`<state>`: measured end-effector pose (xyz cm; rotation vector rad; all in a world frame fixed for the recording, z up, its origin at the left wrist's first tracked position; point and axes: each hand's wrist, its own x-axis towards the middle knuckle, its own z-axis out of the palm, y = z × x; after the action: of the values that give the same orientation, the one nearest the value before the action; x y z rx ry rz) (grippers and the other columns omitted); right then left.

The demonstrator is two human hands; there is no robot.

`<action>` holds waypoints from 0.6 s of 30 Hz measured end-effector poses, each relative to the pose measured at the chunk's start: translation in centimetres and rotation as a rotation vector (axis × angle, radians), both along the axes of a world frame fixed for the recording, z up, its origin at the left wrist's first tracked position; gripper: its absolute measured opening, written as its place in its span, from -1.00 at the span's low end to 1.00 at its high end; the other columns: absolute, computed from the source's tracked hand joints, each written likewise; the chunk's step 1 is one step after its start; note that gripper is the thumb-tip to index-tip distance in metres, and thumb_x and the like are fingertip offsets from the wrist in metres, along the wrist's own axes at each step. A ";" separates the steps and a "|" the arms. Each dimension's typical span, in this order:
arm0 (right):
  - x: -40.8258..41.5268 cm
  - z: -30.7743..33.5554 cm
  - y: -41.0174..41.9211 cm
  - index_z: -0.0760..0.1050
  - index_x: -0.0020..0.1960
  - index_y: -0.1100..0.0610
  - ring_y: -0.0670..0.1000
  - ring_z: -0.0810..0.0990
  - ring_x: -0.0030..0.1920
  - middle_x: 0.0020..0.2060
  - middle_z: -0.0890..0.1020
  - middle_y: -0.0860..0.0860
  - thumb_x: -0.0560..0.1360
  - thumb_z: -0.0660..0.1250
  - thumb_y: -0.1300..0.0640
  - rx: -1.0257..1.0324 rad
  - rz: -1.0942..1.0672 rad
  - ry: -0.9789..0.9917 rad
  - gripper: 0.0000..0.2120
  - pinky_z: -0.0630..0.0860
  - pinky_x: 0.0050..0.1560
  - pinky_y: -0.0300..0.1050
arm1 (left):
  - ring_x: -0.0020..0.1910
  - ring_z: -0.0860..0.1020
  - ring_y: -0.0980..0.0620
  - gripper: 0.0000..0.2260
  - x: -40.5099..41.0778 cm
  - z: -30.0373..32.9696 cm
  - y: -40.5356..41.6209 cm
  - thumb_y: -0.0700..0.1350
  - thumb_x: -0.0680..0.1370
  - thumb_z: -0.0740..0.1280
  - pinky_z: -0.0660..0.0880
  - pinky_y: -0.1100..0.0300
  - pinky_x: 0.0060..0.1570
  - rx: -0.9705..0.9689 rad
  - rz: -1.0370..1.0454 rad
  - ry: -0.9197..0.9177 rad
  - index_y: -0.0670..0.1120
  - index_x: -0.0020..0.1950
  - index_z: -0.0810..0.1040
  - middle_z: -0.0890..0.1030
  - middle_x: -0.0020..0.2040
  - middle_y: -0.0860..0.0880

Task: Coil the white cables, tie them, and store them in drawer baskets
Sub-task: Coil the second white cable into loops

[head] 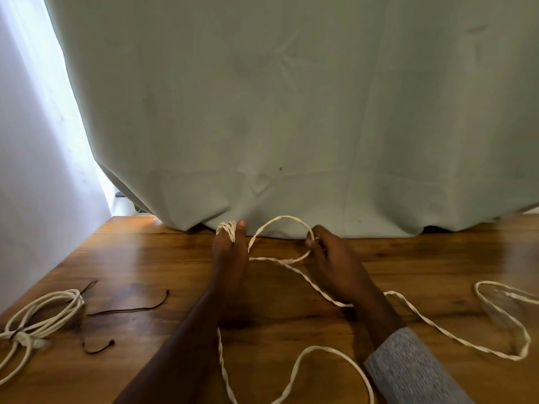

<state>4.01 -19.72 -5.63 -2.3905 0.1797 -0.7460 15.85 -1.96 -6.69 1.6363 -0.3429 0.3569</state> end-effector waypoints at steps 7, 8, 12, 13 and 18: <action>0.5 0.2 -1.0 0.47 0.21 -0.06 -0.14 0.53 -0.23 -0.18 0.59 -0.12 0.69 0.17 0.09 -0.137 -0.086 -0.251 -0.83 0.40 -0.29 -0.28 | -0.28 0.53 -0.23 -0.65 0.1 -0.4 -0.1 -0.04 0.69 0.19 0.41 0.08 -0.38 0.074 -0.060 -0.038 -0.25 -0.17 0.47 0.54 -0.27 -0.28; 0.5 0.3 -0.9 0.48 0.21 -0.05 -0.13 0.54 -0.24 -0.20 0.59 -0.12 0.69 0.15 0.06 -0.107 -0.091 -0.266 -0.83 0.42 -0.30 -0.24 | -0.30 0.53 -0.22 -0.65 0.0 -0.4 -0.2 -0.05 0.69 0.19 0.39 0.14 -0.41 0.080 -0.073 -0.042 -0.26 -0.18 0.47 0.53 -0.28 -0.28; 0.3 0.5 -0.1 0.52 0.19 -0.06 -0.11 0.62 -0.25 -0.25 0.63 -0.09 0.69 0.18 0.01 0.142 0.082 -0.216 -0.83 0.52 -0.28 -0.21 | -0.39 0.49 -0.04 -0.62 -0.4 0.0 -0.3 -0.03 0.68 0.19 0.38 0.21 -0.46 0.047 -0.113 0.000 -0.28 -0.19 0.47 0.52 -0.34 -0.24; 0.2 0.4 0.2 0.54 0.20 -0.06 -0.10 0.63 -0.23 -0.25 0.65 -0.06 0.69 0.17 -0.01 0.220 0.165 -0.156 -0.80 0.52 -0.23 -0.22 | -0.42 0.47 0.00 -0.61 -0.5 0.2 -0.3 -0.03 0.69 0.18 0.38 0.20 -0.48 0.026 -0.127 0.024 -0.28 -0.20 0.46 0.49 -0.38 -0.20; -0.1 0.4 0.6 0.60 0.26 0.17 0.13 0.60 -0.27 -0.19 0.64 0.31 0.54 0.30 -0.26 0.720 0.580 -0.009 -0.44 0.54 -0.22 -0.04 | -0.61 0.34 0.07 -0.60 -0.8 0.9 0.0 0.00 0.69 0.17 0.29 0.23 -0.60 -0.124 -0.250 0.156 -0.23 -0.23 0.43 0.37 -0.50 -0.11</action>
<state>3.88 -19.08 -5.22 -1.6224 -0.2152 -0.3298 15.02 -1.95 -5.75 1.4697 -0.3947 0.0596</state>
